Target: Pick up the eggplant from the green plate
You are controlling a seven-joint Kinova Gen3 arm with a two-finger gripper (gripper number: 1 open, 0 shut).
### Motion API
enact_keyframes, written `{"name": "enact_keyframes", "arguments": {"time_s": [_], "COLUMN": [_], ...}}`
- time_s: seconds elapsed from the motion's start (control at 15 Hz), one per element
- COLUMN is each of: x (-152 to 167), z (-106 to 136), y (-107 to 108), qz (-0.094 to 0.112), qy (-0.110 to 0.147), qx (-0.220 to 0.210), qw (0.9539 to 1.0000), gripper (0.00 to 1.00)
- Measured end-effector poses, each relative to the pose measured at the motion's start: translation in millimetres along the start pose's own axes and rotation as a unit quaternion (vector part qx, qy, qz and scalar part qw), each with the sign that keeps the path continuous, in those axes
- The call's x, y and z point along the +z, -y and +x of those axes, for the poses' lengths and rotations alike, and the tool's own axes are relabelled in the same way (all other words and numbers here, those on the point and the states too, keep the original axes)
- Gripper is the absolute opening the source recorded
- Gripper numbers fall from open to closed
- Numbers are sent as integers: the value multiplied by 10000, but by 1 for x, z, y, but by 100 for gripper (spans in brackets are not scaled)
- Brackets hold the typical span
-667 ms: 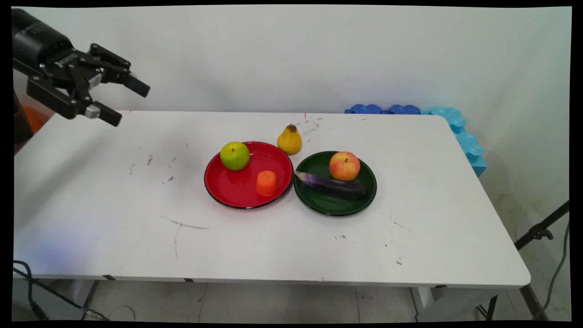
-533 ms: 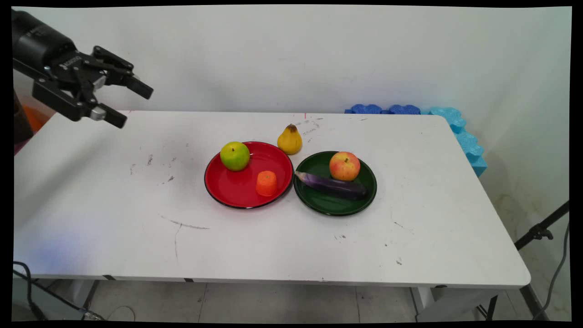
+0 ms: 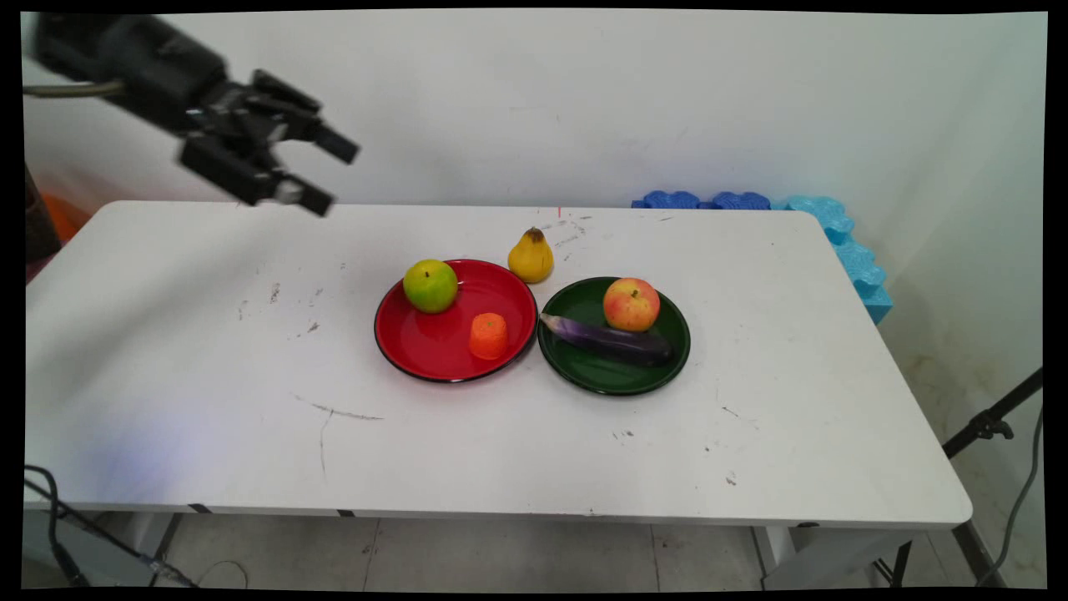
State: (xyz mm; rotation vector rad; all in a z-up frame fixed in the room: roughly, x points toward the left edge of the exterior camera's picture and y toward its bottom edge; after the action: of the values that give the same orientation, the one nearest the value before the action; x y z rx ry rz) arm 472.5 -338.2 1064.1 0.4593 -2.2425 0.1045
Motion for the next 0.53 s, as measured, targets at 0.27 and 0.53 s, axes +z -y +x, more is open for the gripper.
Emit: {"name": "enact_keyframes", "arguments": {"time_s": [0.27,0.53], "x": [53,112], "z": [34,49], "y": [6,9], "qz": [164,194], "qy": [215,522], "qx": [273,707], "qw": [9993,9959], "gripper": [100,100]}}
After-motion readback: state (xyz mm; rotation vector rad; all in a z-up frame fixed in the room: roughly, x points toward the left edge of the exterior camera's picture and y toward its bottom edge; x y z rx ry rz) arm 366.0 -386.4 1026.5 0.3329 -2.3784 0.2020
